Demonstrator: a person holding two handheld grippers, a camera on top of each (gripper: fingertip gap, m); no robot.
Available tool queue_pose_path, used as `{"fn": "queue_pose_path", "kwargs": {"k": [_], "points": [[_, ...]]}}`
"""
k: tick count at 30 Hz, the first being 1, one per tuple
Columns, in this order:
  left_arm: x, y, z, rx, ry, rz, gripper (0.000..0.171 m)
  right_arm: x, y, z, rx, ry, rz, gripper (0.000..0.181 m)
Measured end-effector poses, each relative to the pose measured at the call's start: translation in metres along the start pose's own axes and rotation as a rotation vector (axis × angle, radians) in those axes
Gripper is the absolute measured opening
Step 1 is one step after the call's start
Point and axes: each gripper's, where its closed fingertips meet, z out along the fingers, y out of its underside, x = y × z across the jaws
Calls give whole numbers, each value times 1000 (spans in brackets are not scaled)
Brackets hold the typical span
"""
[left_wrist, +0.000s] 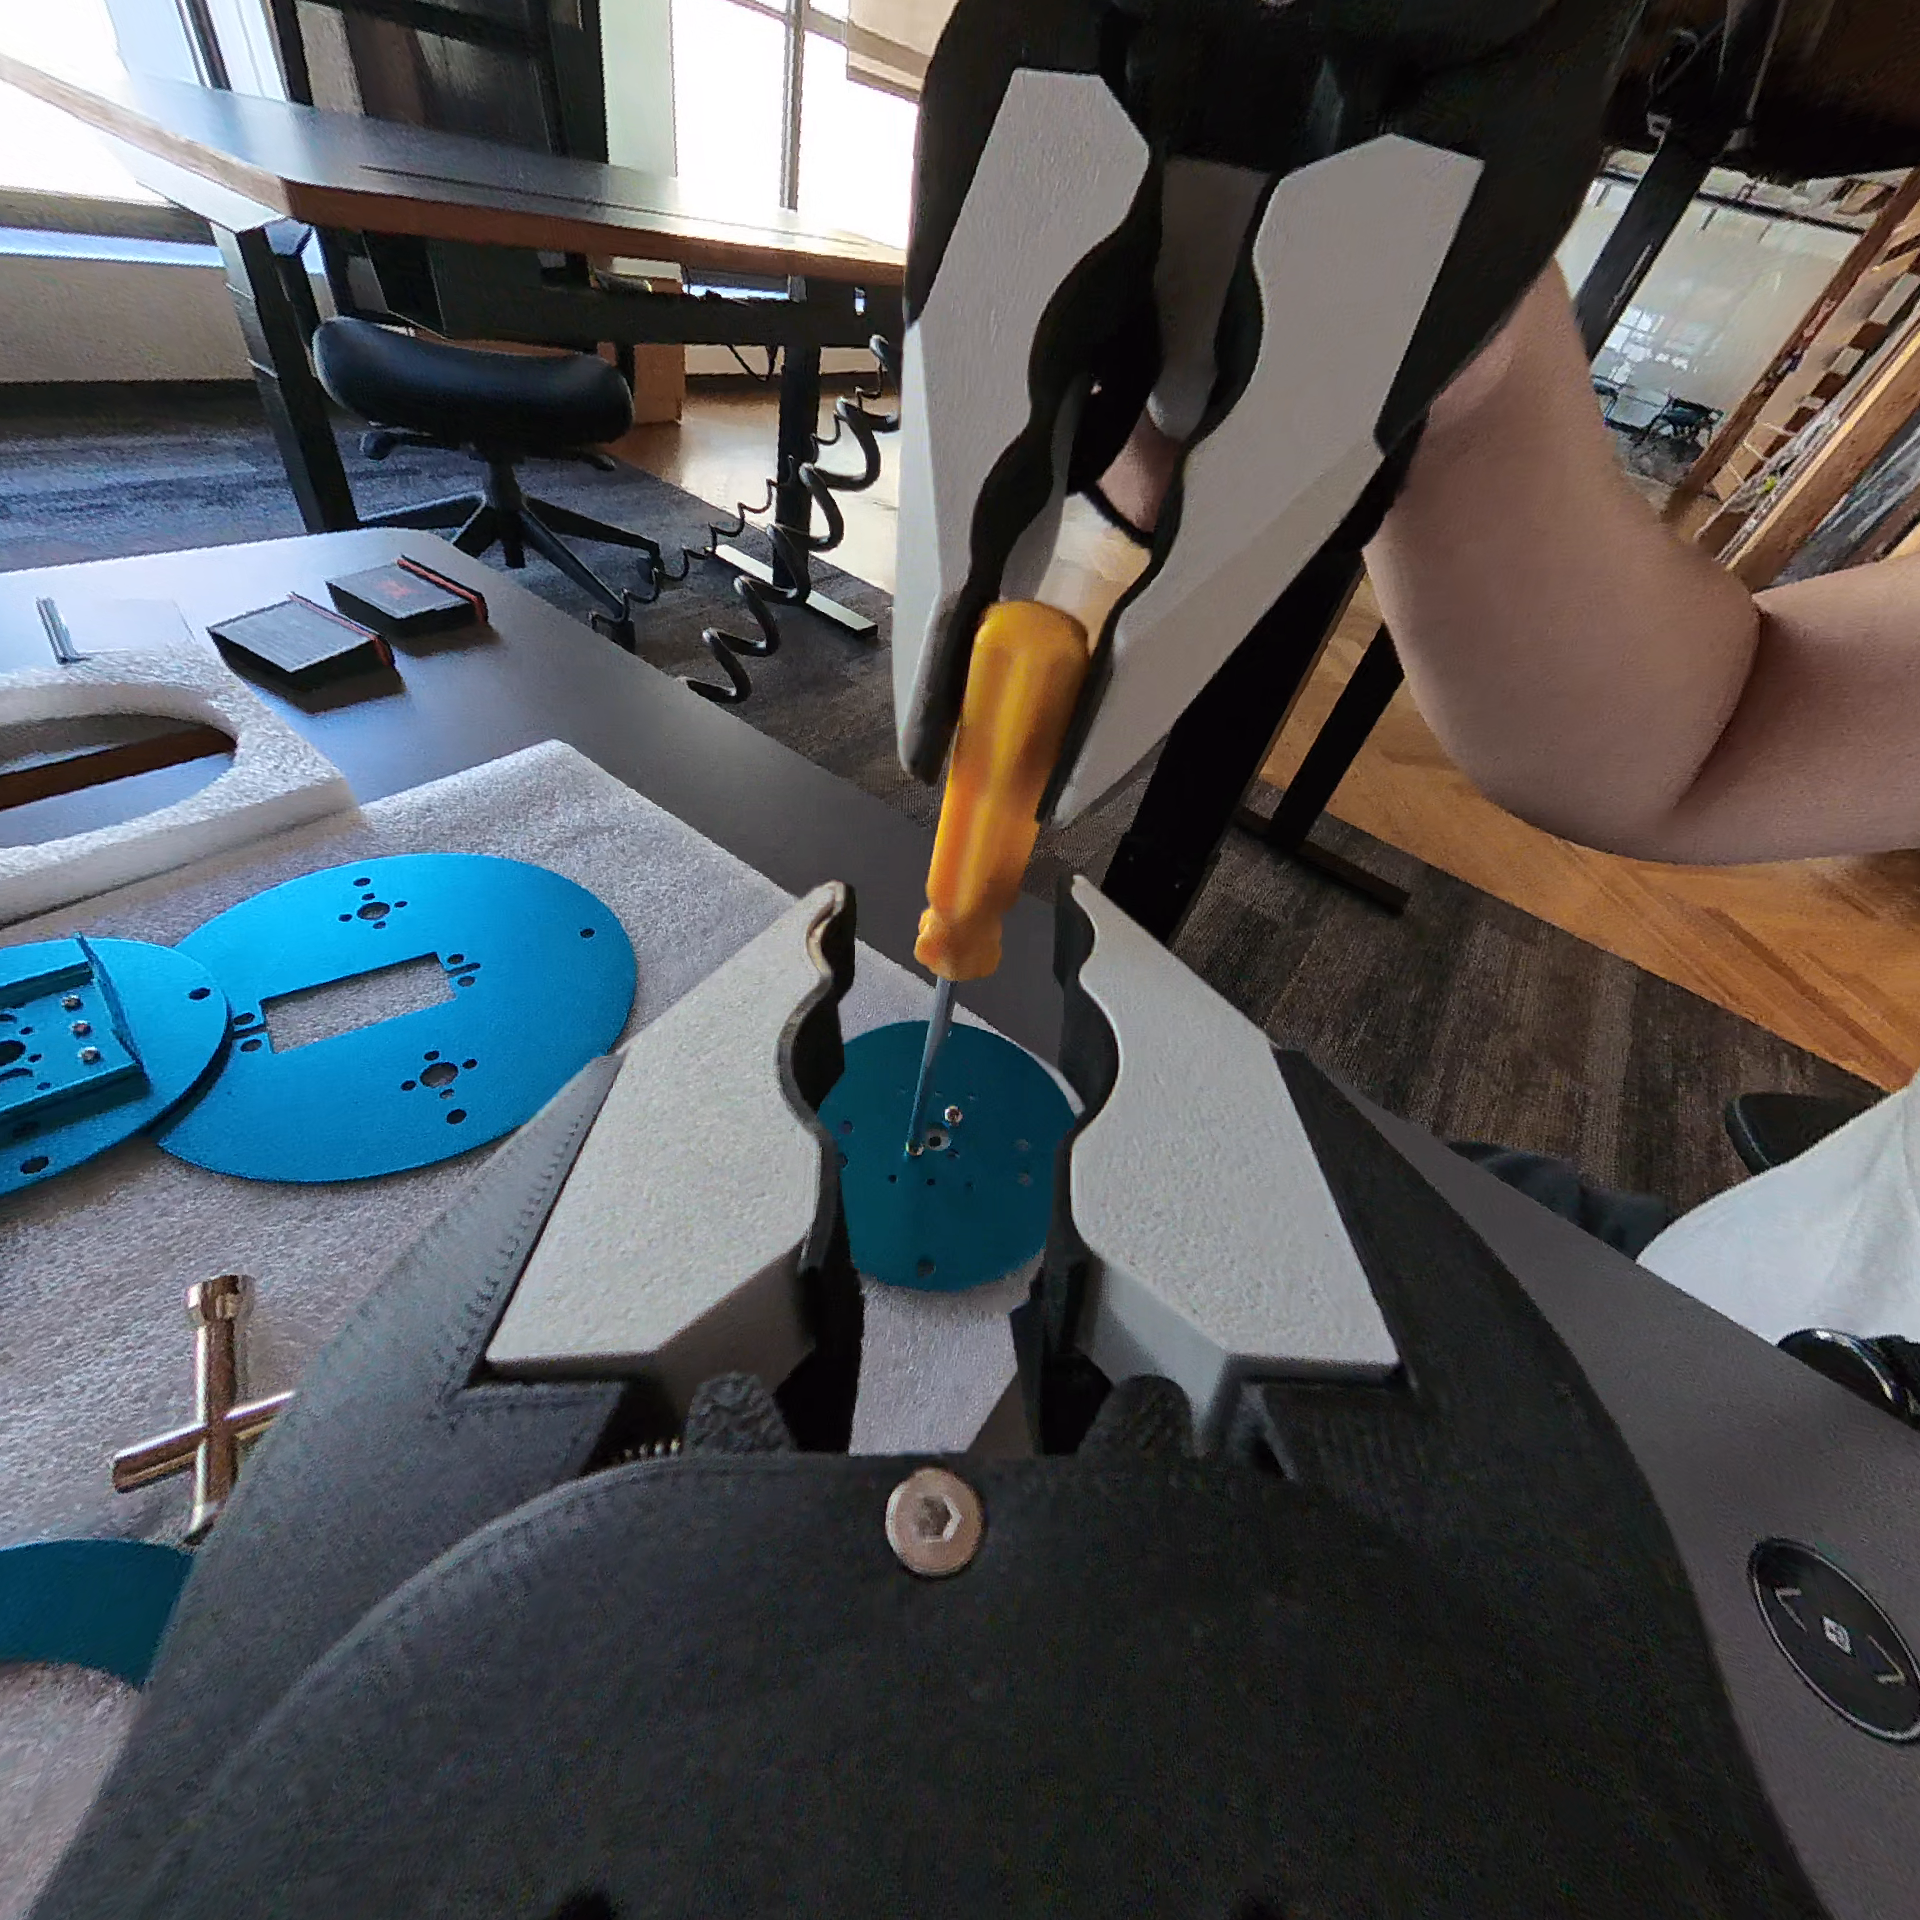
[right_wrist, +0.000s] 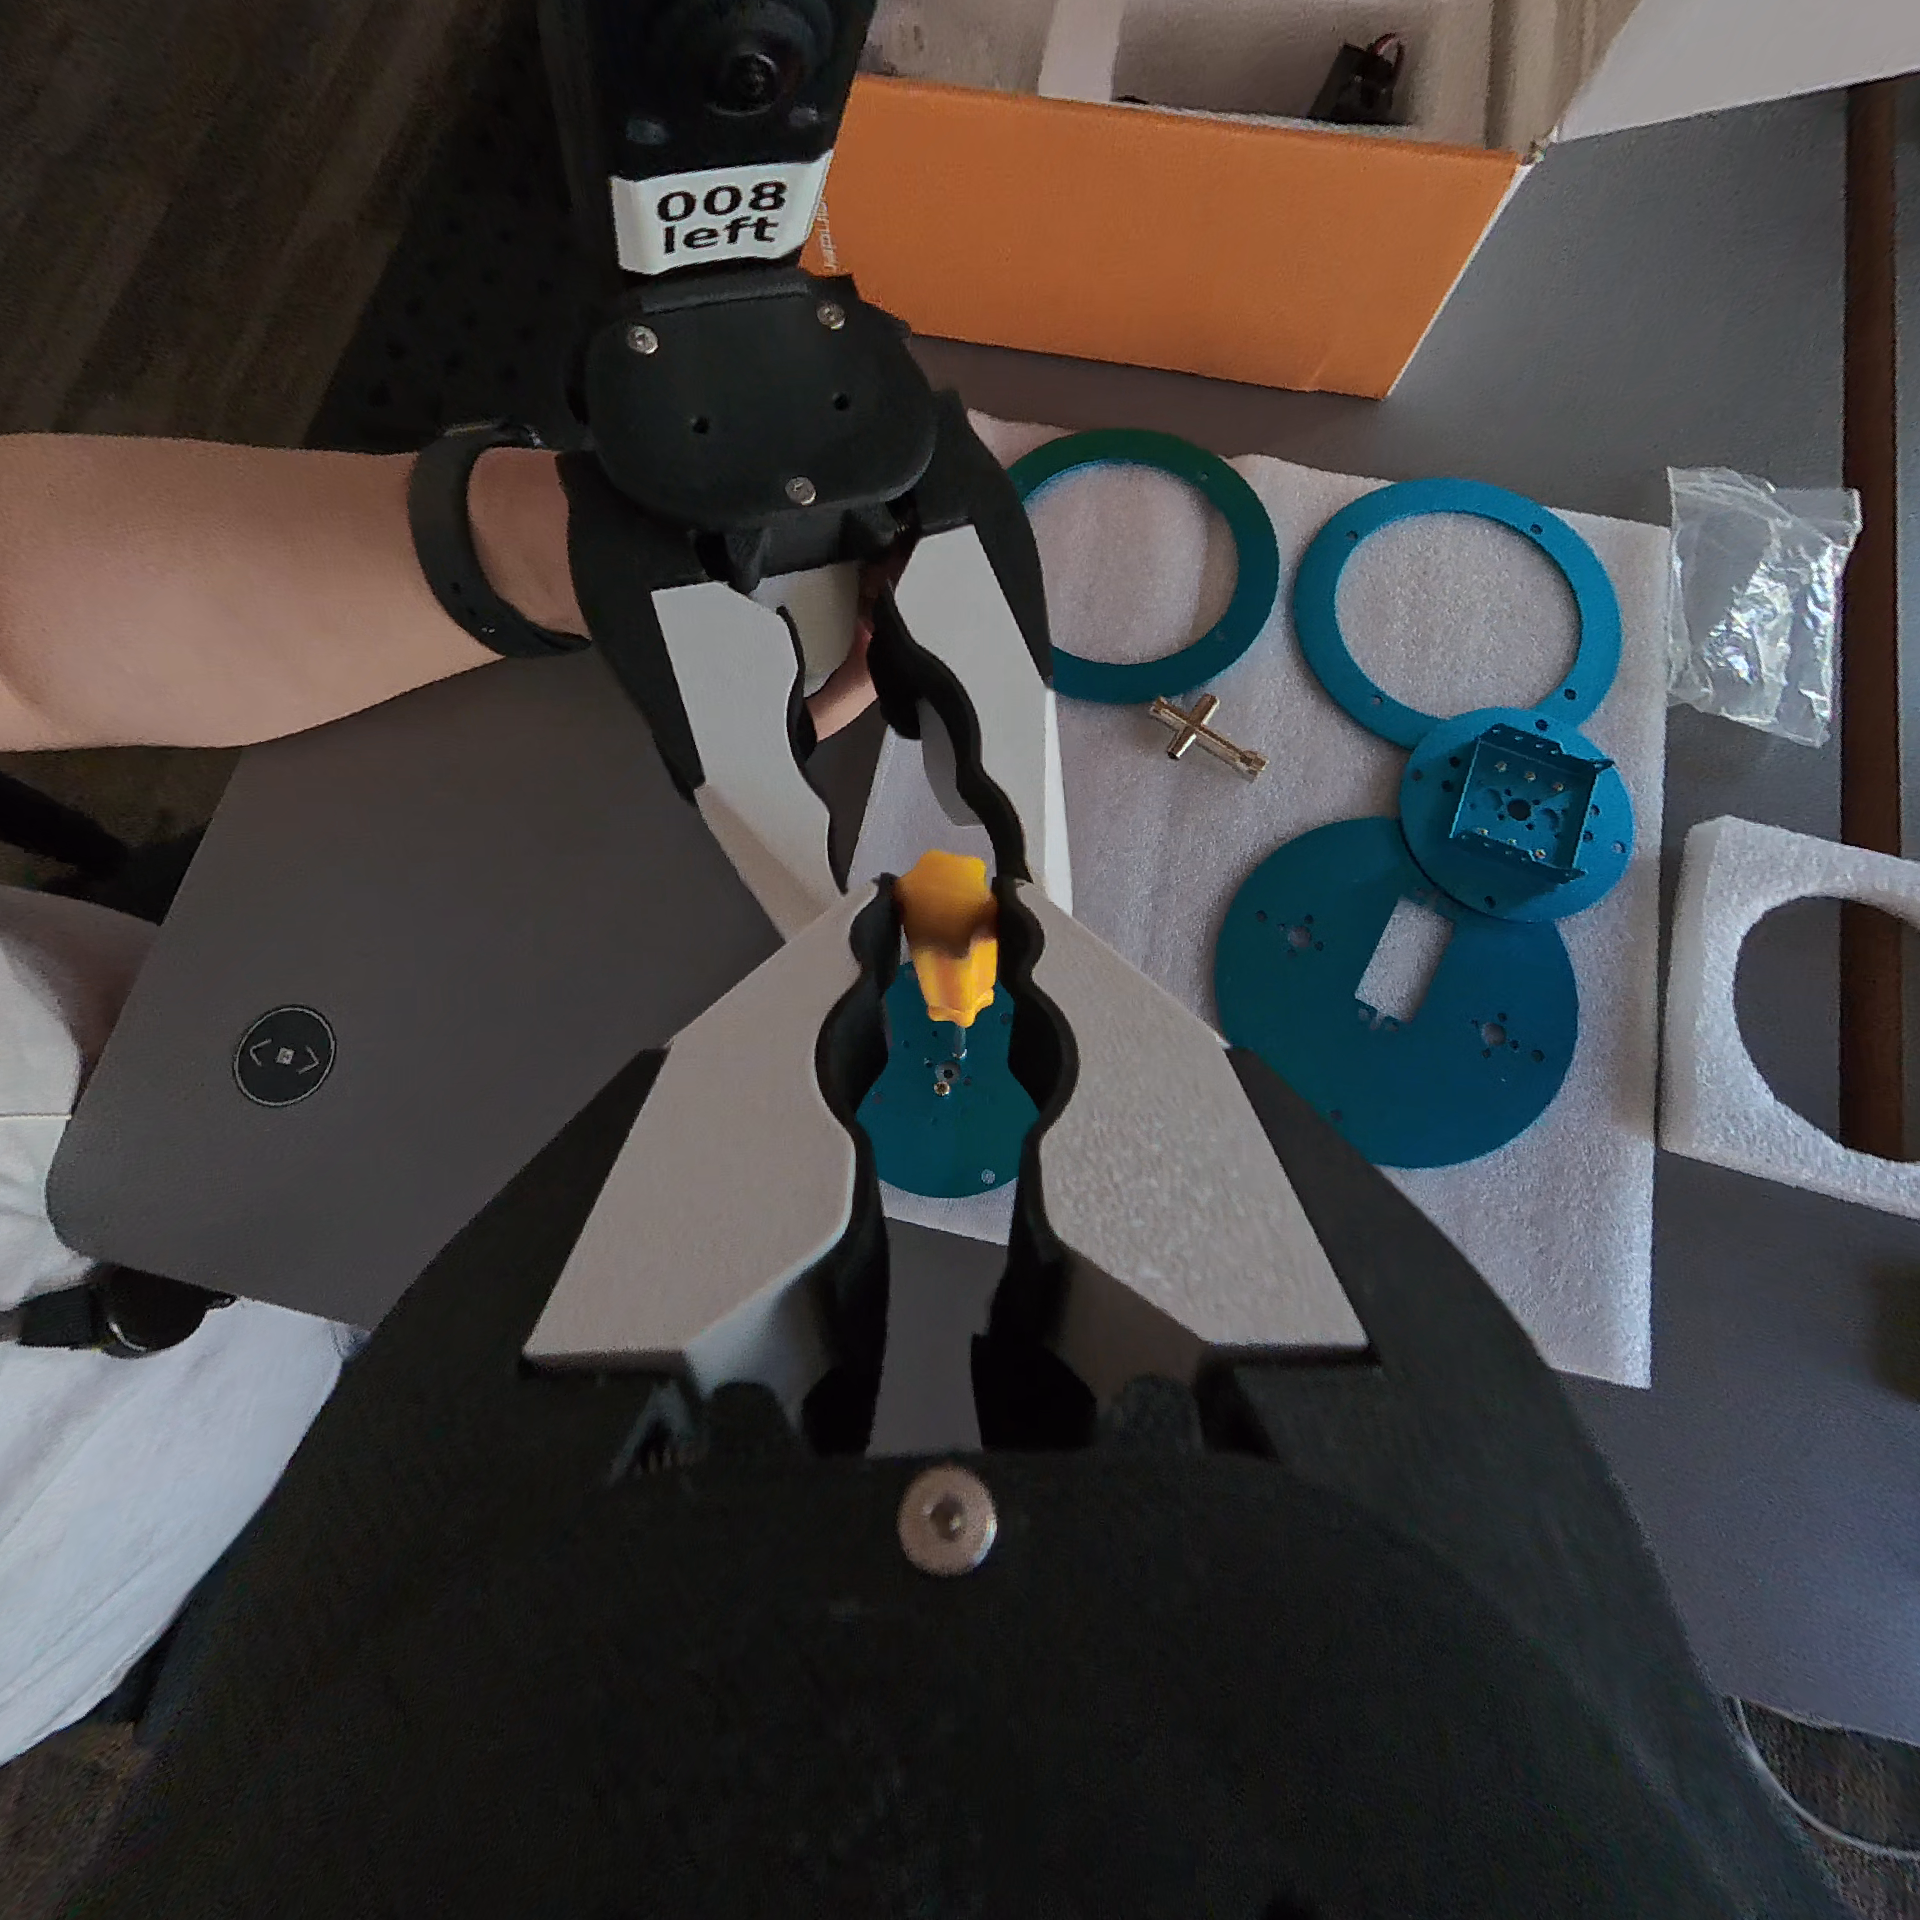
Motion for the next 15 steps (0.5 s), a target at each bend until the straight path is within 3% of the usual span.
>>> {"fn": "queue_pose_path", "kwargs": {"k": [3, 8, 11, 15], "points": [[1, -4, 4, 19, -13, 0, 39, 0, 0, 1, -4, 86, 45, 17], [3, 1, 10, -8, -34, 47, 18, 3, 1, -2, -14, 193, 134, 17], [5, 1, 10, -14, -28, 75, 18, -1, 3, -2, -86, 127, -16, 18], [6, 2, 10, -14, -4, 80, 18, -9, -6, -13, -149, -39, -344, 35]]}}
